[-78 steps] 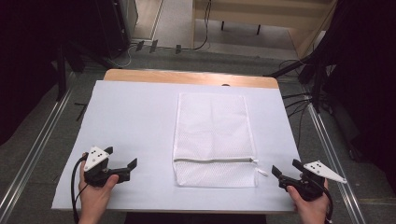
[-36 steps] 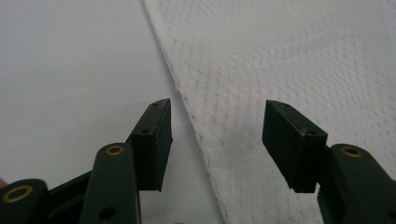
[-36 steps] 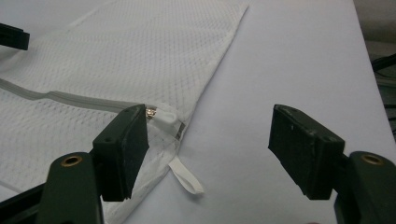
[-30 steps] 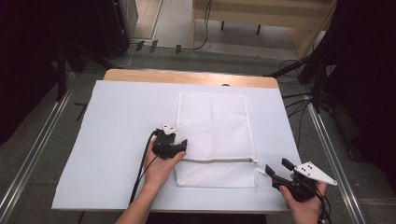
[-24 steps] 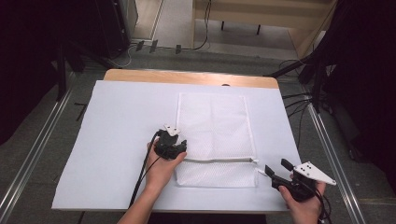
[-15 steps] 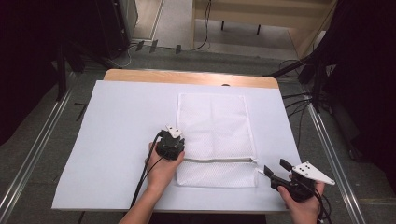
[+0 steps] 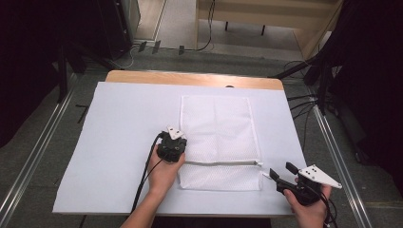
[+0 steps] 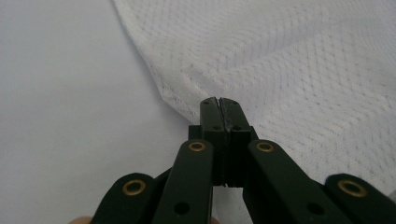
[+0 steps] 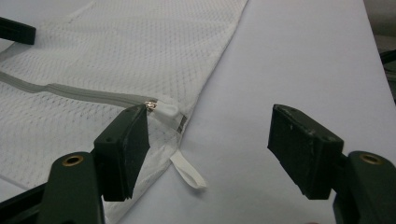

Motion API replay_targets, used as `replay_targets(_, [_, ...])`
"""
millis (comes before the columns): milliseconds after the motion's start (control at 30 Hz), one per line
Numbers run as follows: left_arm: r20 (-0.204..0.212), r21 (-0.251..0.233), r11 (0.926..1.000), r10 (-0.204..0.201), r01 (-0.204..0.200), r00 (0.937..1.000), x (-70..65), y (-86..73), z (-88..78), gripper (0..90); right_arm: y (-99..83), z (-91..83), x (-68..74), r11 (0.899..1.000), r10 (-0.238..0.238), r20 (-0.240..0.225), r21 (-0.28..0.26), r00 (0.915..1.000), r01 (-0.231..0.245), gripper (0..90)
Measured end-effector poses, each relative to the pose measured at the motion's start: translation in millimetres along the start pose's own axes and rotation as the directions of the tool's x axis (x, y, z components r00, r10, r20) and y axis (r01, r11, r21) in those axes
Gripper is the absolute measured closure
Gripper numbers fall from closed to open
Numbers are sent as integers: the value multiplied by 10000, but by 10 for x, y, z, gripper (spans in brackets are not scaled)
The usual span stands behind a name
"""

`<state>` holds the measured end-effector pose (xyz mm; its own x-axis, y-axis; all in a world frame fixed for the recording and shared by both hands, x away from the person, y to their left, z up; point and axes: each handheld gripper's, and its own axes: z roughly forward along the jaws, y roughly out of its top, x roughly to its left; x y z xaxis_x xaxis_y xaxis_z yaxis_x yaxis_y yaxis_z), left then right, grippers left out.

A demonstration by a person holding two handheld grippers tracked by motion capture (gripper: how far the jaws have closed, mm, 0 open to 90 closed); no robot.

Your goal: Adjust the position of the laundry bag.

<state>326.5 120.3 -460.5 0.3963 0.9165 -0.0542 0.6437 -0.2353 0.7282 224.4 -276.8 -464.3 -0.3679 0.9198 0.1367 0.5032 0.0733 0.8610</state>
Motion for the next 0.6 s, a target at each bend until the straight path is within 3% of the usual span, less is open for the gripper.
replay_targets(300, [94,-317,9993,-186,189,9998,92,4,-191,900,1,2,20,9999,-96,-68,-31,9999,95,296])
replay_targets(600, [-48,-478,9976,-514,511,9987,326,-120,-406,900,3,13,58,9996,-290,-268,-64,9992,288,292])
